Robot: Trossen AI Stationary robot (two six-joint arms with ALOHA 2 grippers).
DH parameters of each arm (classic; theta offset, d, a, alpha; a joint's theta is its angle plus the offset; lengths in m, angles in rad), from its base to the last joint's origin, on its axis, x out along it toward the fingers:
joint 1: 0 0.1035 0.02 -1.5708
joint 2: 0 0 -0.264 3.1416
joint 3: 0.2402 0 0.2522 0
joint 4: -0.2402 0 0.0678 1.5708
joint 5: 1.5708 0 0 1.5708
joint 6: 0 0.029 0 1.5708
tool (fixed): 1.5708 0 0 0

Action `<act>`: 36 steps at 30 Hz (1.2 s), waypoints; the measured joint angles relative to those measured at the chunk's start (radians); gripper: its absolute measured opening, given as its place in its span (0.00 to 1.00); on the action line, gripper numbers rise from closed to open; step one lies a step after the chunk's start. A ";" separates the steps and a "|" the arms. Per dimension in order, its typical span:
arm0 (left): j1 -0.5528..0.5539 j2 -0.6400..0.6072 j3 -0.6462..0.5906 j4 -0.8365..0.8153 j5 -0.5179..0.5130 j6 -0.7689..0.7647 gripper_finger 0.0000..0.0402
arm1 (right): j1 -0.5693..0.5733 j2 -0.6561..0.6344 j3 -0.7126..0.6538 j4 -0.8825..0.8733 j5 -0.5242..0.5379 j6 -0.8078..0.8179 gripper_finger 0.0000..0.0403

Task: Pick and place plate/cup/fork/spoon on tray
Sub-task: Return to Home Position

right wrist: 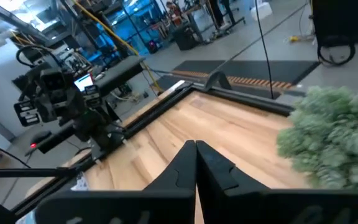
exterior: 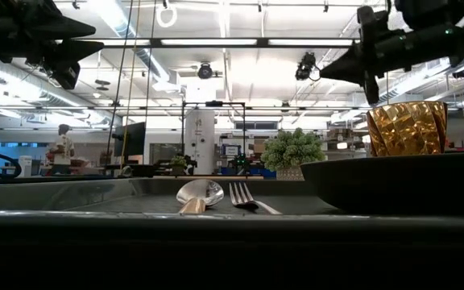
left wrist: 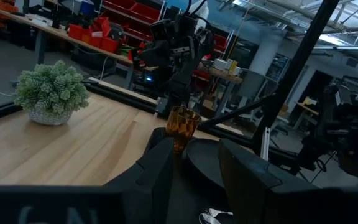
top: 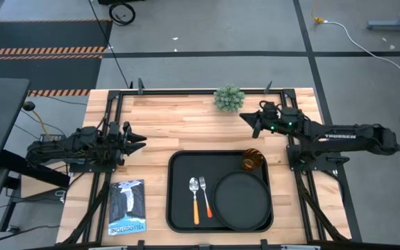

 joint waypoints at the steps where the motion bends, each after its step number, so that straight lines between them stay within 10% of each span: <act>1: 0.000 0.000 0.000 -0.001 0.000 0.000 0.34 | -0.017 -0.015 -0.009 0.000 -0.018 -0.009 0.02; 36: 0.000 0.000 0.000 -0.018 -0.008 0.089 0.33 | -0.690 -0.479 -0.336 0.039 -0.586 0.027 0.02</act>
